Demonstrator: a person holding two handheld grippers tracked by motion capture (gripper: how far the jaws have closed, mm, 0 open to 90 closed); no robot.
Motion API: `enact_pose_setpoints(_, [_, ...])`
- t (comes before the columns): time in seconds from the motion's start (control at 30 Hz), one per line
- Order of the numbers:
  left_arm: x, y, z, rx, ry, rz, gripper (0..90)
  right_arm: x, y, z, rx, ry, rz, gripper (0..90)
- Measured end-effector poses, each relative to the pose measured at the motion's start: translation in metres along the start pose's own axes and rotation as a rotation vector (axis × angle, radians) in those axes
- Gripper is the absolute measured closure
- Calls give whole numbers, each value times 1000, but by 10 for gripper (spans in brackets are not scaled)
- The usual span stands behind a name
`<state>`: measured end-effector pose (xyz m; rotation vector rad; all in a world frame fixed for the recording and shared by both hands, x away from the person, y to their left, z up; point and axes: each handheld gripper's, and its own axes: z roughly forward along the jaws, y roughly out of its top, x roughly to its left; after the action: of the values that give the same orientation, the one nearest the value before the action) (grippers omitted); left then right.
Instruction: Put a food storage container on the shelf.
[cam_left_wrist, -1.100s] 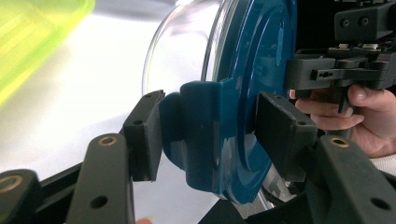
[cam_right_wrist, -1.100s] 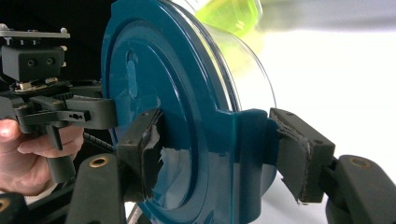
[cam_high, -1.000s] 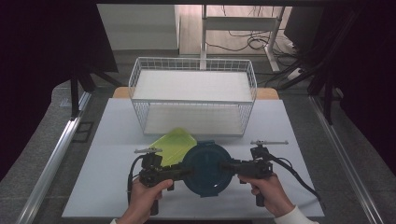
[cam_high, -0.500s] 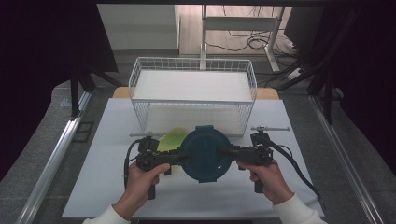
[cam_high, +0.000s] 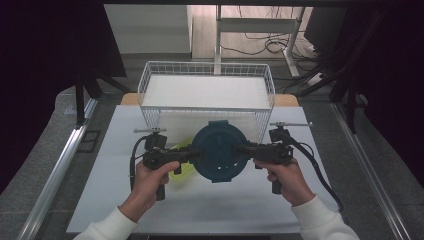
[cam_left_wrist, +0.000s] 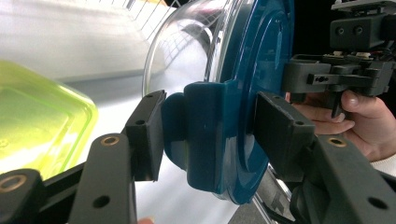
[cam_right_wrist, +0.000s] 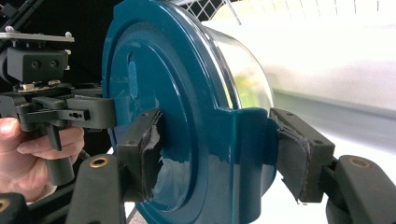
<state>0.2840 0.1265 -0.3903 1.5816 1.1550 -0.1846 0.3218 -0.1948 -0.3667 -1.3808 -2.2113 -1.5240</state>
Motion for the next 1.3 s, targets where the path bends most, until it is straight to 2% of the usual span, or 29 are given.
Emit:
enact_pose_setpoints(0.27, [-7,26,-3,1,9,53,457,2,16,-3,-25,8,-1,365])
enact_pose_setpoints(0.4, [-10,39,-6,4,6,76,457,5,24,-5,-41,10,-17,365])
enact_pose_setpoints(0.63, [-15,59,-9,-16,4,116,457,11,42,-10,-71,9,-32,365])
enact_pose_setpoints(1.0, [-11,84,-11,-34,-16,118,459,16,69,-10,-84,-6,-67,365])
enact_pose_setpoints(1.3, [-9,104,-11,-45,-20,123,459,16,91,-8,-90,-11,-71,365])
